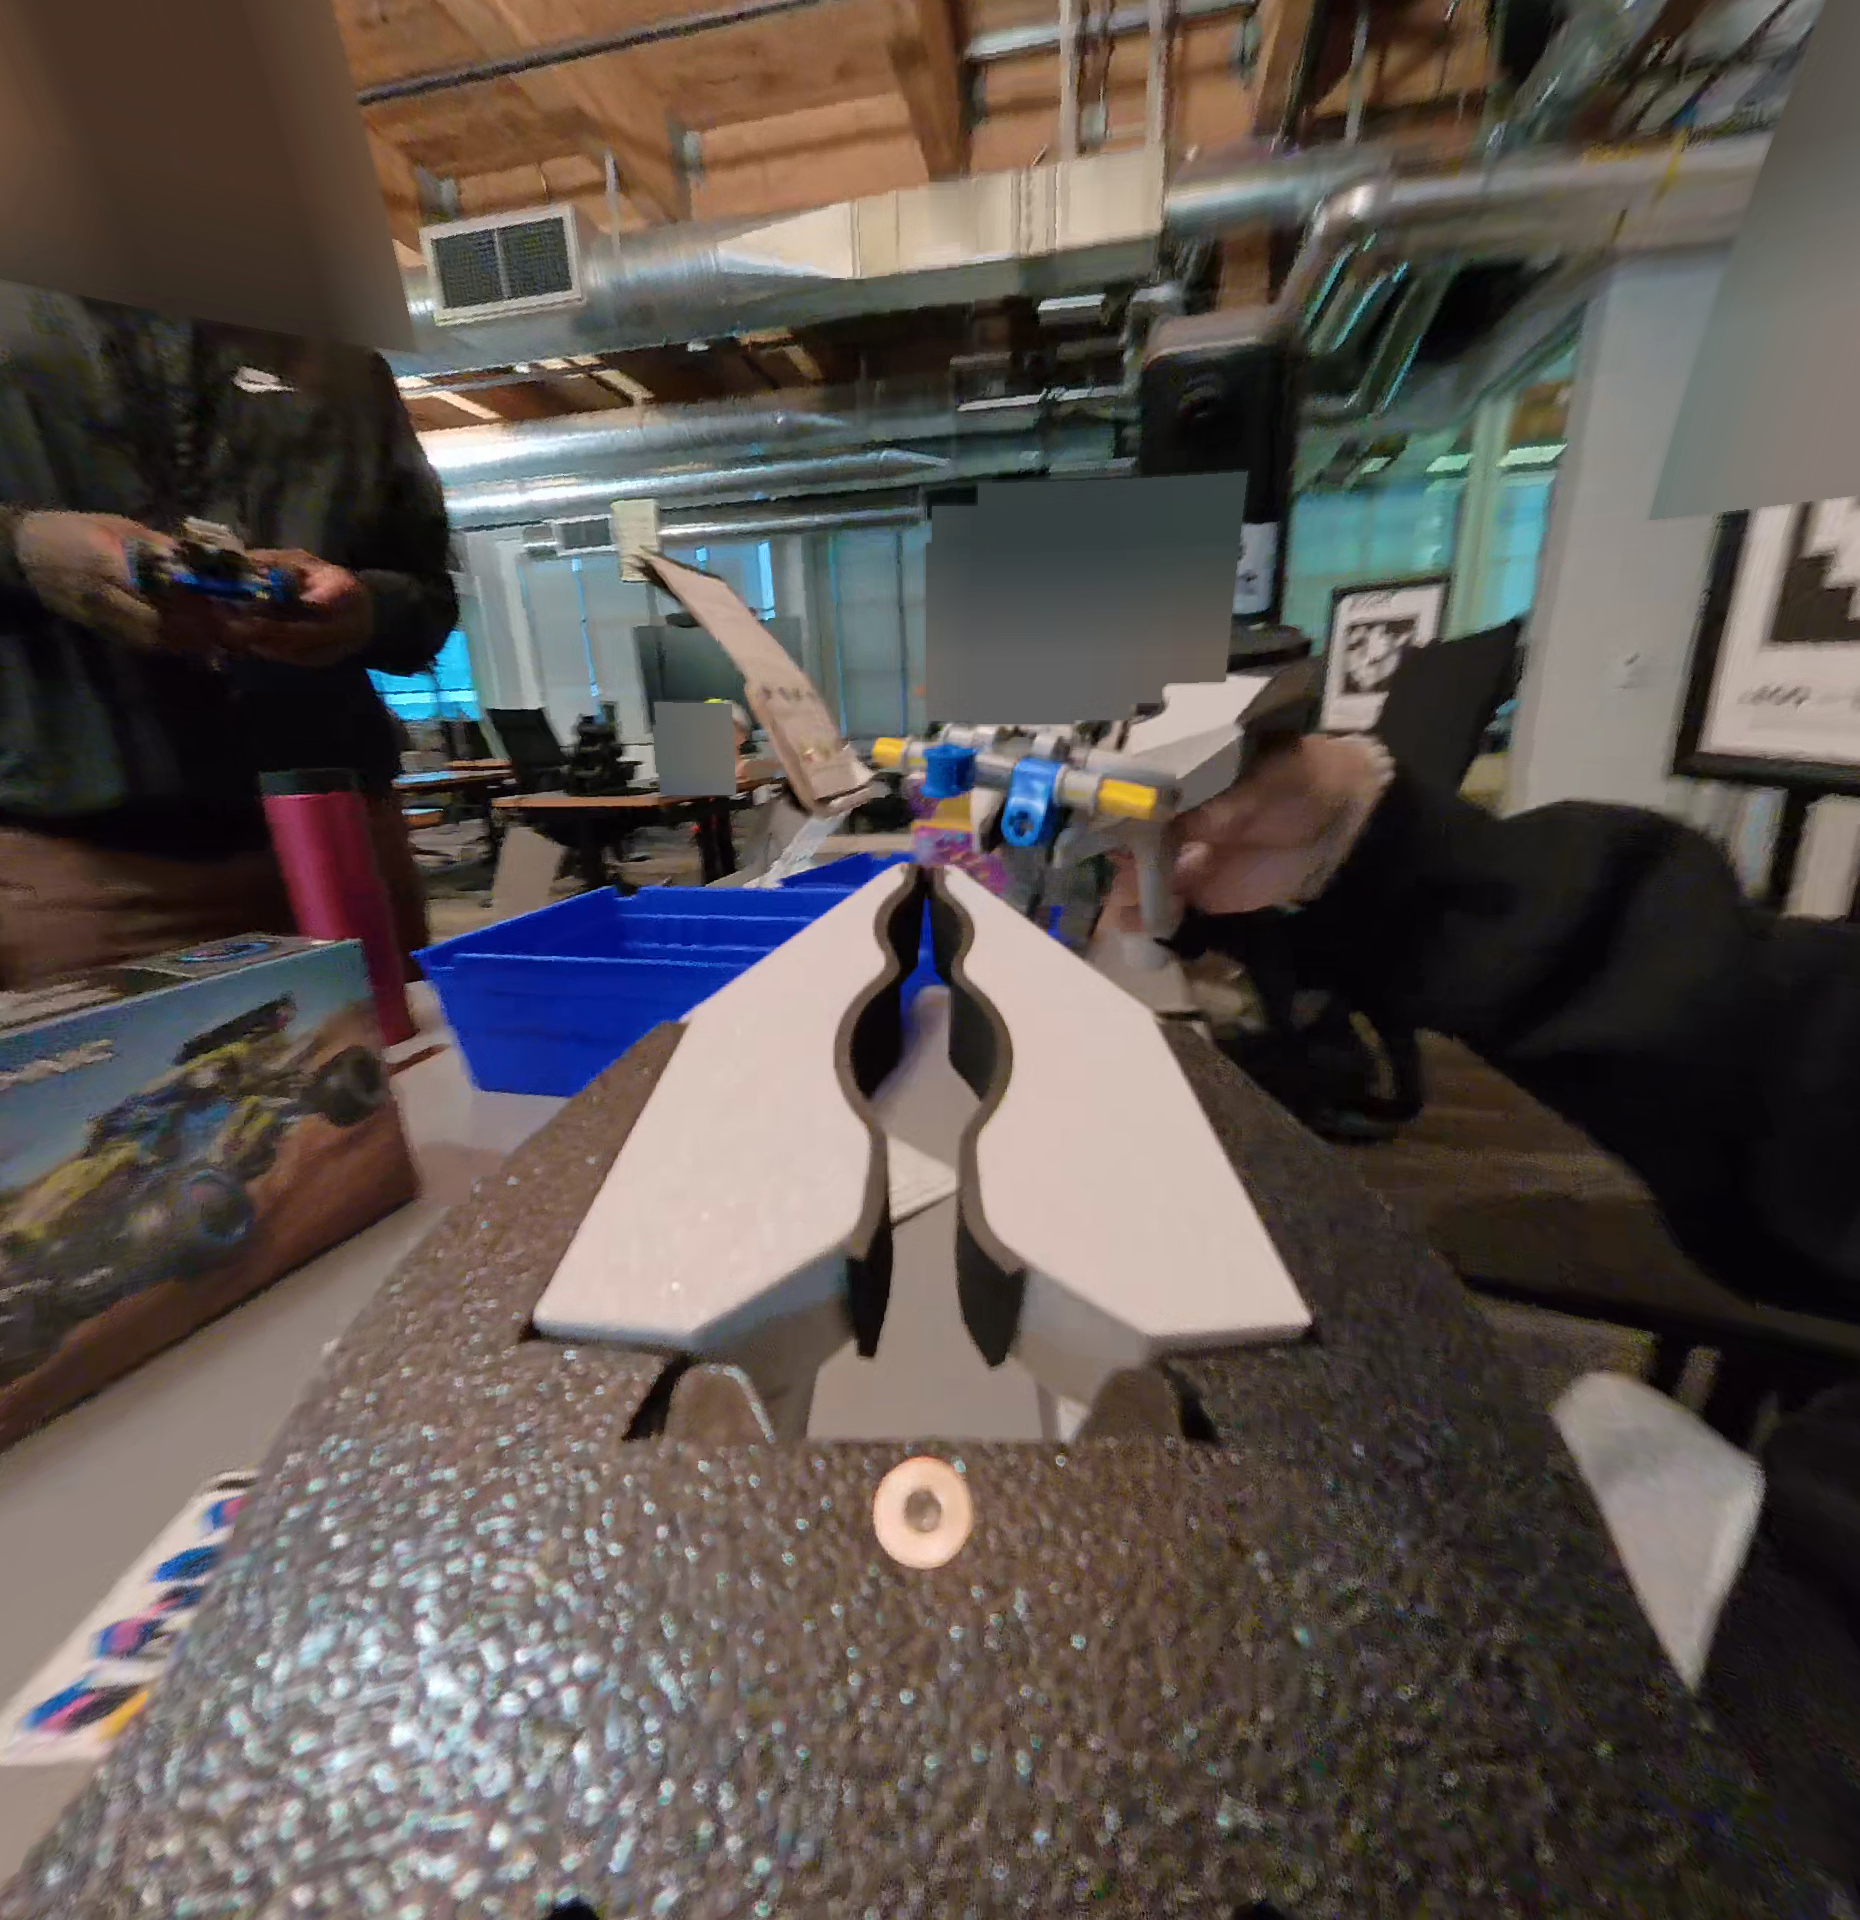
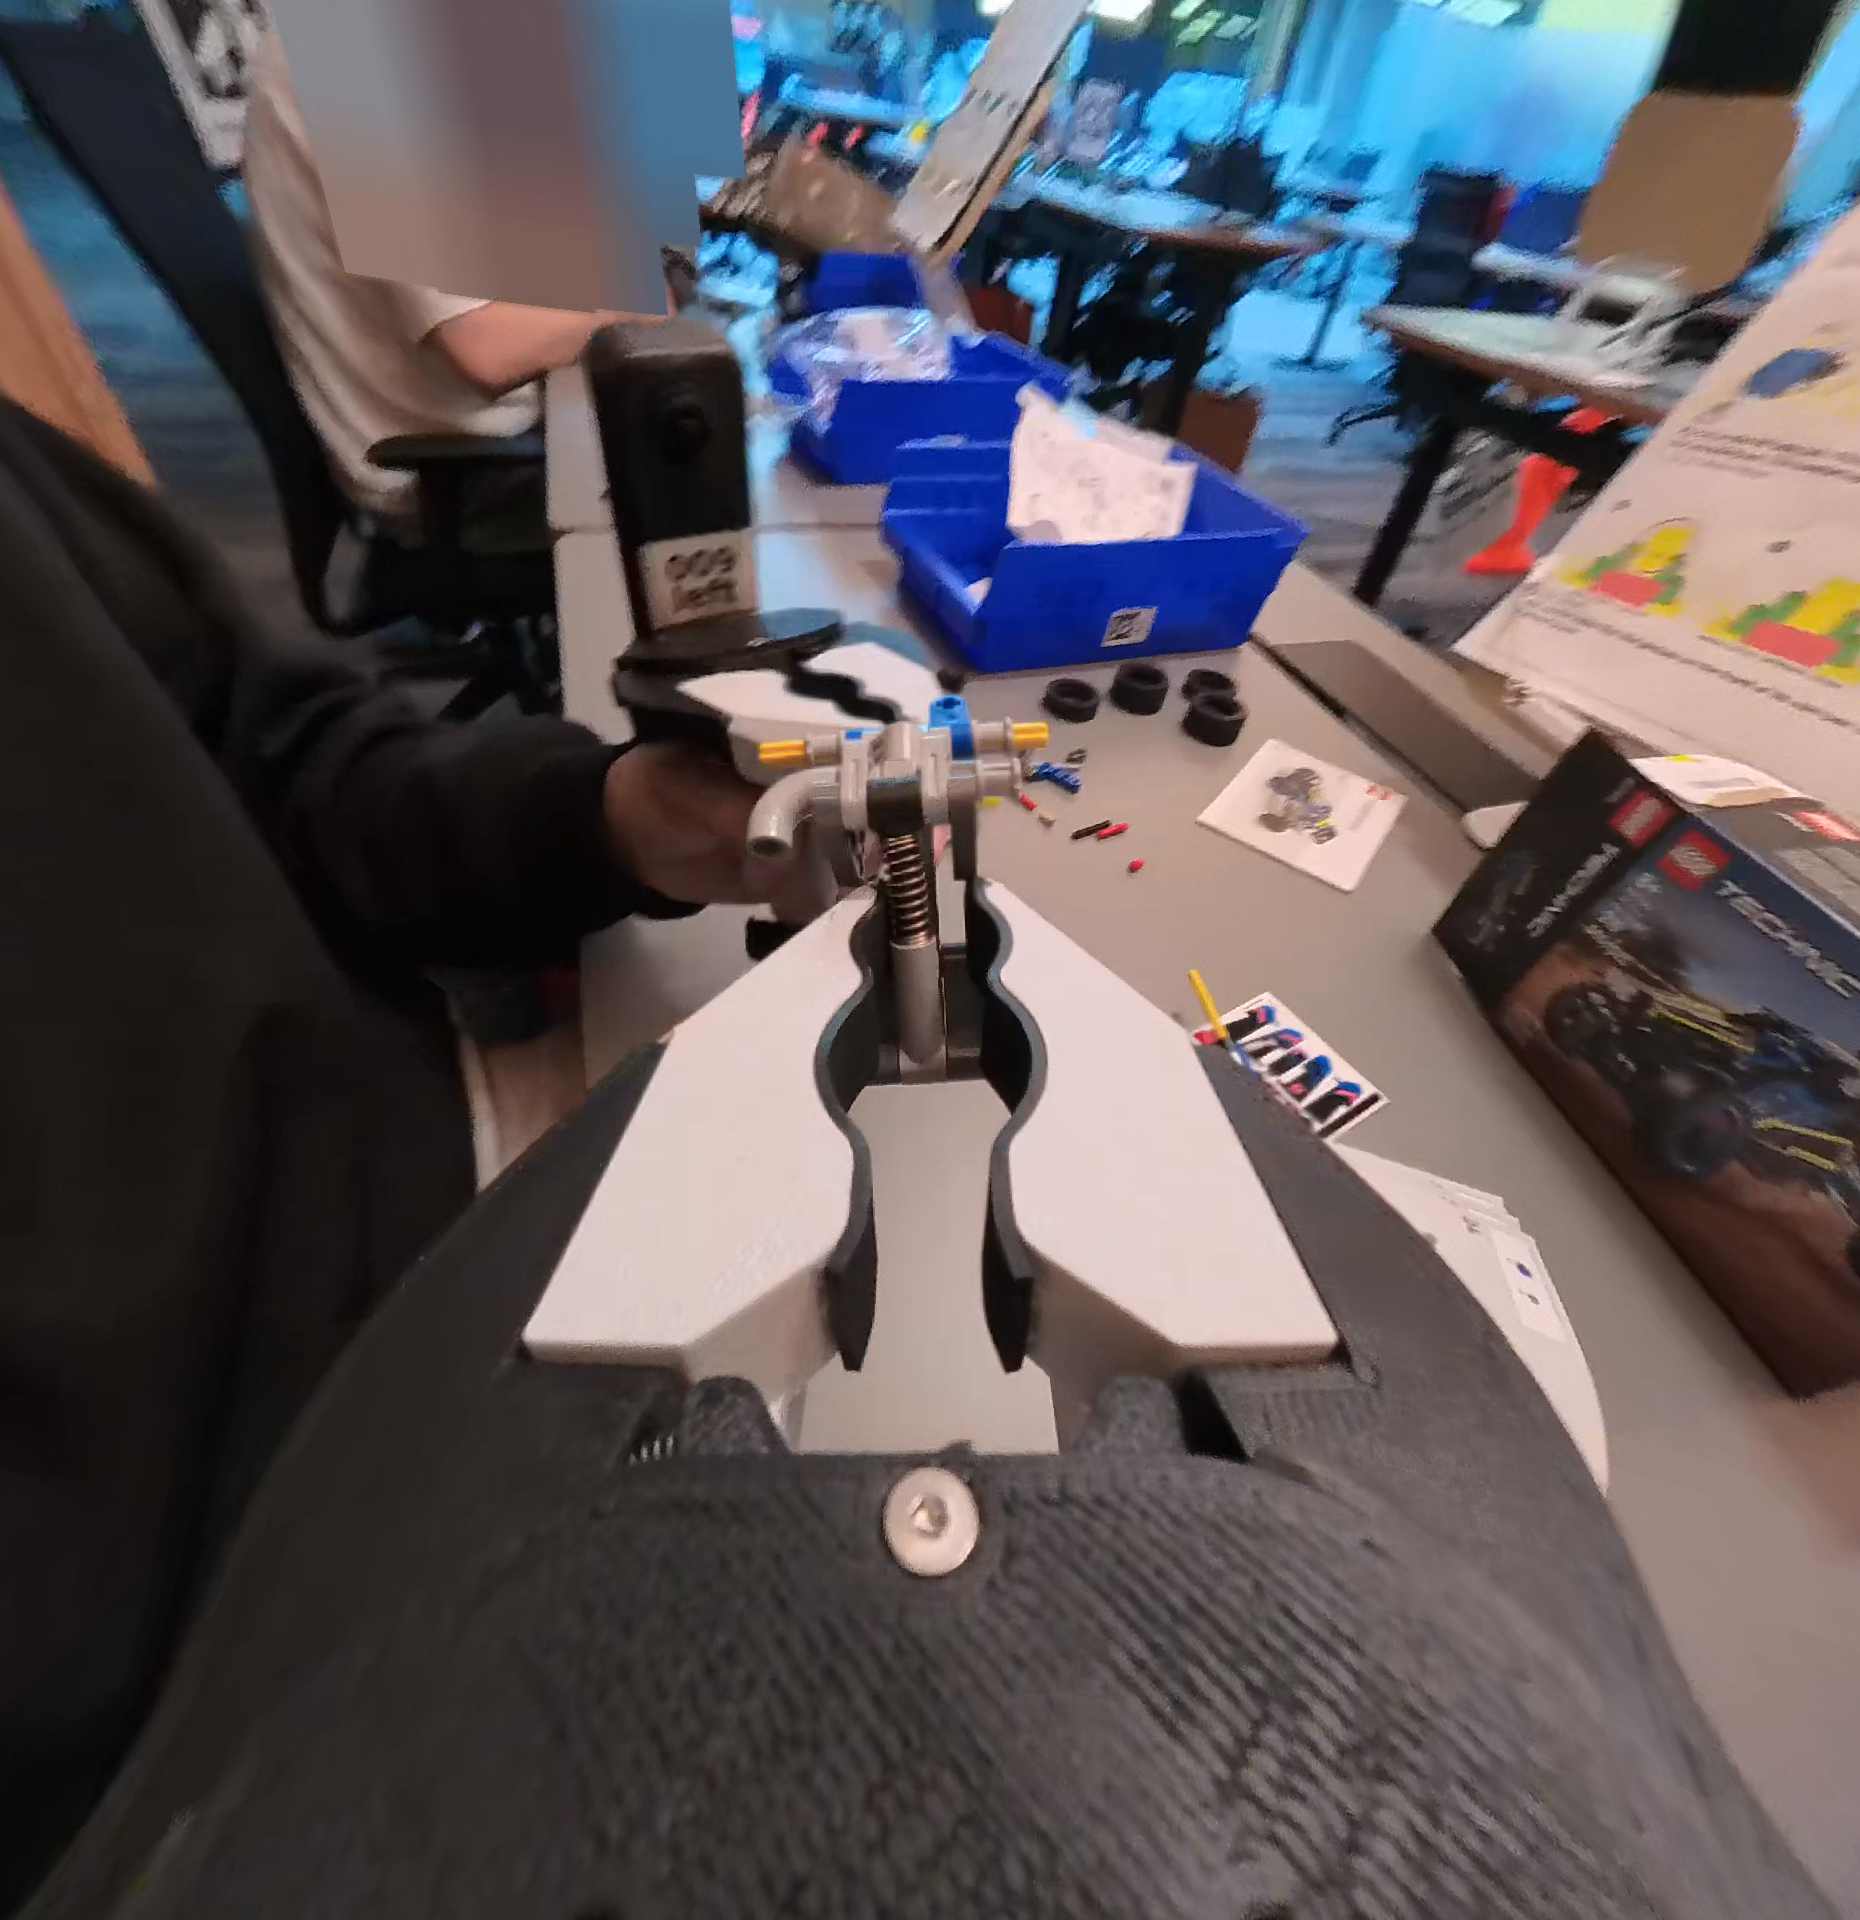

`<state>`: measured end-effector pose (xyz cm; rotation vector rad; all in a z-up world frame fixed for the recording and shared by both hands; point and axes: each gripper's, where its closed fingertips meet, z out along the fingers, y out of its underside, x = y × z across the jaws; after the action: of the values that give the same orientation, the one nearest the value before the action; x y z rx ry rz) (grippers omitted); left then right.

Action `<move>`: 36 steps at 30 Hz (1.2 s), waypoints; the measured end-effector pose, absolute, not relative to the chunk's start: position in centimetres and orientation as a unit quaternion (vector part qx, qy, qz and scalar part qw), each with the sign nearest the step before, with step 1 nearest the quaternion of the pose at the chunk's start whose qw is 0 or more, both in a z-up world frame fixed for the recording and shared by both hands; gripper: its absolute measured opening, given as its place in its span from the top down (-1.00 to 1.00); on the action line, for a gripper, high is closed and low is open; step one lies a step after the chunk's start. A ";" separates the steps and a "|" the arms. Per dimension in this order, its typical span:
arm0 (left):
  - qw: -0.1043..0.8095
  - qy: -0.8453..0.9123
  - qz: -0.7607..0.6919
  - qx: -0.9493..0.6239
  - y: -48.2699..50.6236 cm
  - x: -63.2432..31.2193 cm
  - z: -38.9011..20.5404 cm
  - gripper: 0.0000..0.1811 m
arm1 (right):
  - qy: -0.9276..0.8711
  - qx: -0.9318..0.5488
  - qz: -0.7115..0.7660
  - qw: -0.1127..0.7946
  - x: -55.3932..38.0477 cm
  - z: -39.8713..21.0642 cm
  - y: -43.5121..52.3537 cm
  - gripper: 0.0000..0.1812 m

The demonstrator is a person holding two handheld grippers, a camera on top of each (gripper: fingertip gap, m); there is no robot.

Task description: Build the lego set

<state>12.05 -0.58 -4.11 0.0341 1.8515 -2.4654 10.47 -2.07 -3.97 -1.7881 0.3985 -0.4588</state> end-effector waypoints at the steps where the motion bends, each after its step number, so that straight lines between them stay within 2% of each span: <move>1: 0.059 0.606 -0.793 0.015 -0.5 12.3 -4.2 1.00 | 0.188 -0.748 -0.213 0.600 10.7 -3.7 -2.3 0.87; 4: 0.126 0.614 -0.778 0.038 -0.3 12.5 -3.8 1.00 | 0.238 -0.696 -0.238 0.634 11.4 -3.7 -2.8 0.87; 7: 0.157 0.620 -0.768 0.029 -0.1 13.1 -3.6 1.00 | 0.273 -0.671 -0.266 0.636 11.9 -4.8 -3.3 0.88; 17: 0.160 0.651 -0.741 0.039 -0.5 14.1 -5.1 0.92 | 0.305 -0.646 -0.229 0.661 11.6 -7.2 -1.6 0.88; 23: 0.255 0.659 -0.701 0.095 0.1 15.0 -5.9 0.88 | 0.339 -0.594 -0.159 0.712 12.0 -6.9 -1.1 0.88; 27: 0.351 0.657 -0.650 0.152 0.1 15.5 -7.0 0.81 | 0.360 -0.594 -0.133 0.707 12.3 -7.9 -0.4 0.88; 33: 0.425 0.628 -0.625 0.183 0.2 15.4 -6.7 0.87 | 0.359 -0.611 -0.136 0.692 12.5 -8.6 0.1 0.89; 36: 0.436 0.633 -0.612 0.188 0.0 15.6 -7.1 0.97 | 0.361 -0.623 -0.157 0.676 12.7 -8.8 -0.1 0.88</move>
<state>15.63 0.04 -7.12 0.4683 1.5754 -1.5220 12.71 -0.12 -8.84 -1.4010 0.8113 -0.3521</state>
